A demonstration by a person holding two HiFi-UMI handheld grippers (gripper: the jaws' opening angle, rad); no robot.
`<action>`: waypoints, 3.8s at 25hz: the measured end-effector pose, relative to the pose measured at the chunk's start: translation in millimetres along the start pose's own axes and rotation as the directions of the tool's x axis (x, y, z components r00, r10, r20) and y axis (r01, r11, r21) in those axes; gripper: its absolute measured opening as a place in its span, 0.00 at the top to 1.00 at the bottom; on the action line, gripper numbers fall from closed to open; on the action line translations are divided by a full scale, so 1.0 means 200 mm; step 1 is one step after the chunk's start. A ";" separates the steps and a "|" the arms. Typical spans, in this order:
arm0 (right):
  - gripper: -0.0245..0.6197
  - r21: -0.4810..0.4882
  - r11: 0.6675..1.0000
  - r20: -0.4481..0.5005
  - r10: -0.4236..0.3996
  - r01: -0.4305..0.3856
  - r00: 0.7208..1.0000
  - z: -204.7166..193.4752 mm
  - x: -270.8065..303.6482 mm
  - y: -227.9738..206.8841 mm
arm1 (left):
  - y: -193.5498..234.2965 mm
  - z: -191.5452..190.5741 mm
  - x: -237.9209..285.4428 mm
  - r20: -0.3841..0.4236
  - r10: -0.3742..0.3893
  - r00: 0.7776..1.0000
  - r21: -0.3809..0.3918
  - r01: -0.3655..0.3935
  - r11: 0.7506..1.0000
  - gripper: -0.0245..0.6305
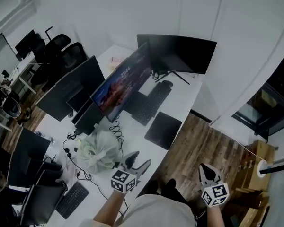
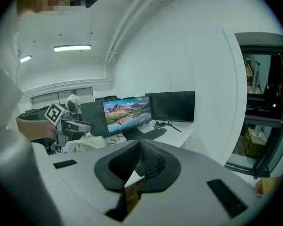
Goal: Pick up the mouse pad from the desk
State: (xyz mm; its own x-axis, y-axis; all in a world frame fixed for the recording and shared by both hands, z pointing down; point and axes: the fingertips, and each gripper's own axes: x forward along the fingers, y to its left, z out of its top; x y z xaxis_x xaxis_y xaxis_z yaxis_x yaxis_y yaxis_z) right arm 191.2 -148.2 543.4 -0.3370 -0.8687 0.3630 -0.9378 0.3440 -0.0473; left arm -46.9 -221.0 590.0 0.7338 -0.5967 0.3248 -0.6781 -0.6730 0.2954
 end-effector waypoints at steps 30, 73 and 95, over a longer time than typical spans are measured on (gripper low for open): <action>0.94 0.002 0.916 -0.243 0.390 -0.401 0.888 -0.20 1.10 -0.72 | 0.52 -0.42 0.99 -0.264 0.317 0.911 -0.050 -0.341 0.939 0.44; 0.94 0.132 0.871 -0.385 0.485 -0.473 0.785 -0.54 1.54 -0.54 | 0.86 -1.24 1.29 -0.643 0.319 0.696 0.037 -0.388 0.921 0.37; 0.94 0.108 0.866 -0.336 0.495 -0.489 0.801 -0.45 1.36 -0.60 | 0.61 -1.06 1.36 -0.576 0.256 0.776 -0.045 -0.342 0.938 0.90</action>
State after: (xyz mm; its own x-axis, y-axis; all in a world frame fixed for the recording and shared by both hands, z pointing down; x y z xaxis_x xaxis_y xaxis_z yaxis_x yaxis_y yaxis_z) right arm 220.1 -393.1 731.1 -0.7059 -0.4062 0.5802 -0.6560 0.6839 -0.3193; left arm 61.5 -372.4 904.5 0.3716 -0.3833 0.8456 -0.8895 -0.4078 0.2060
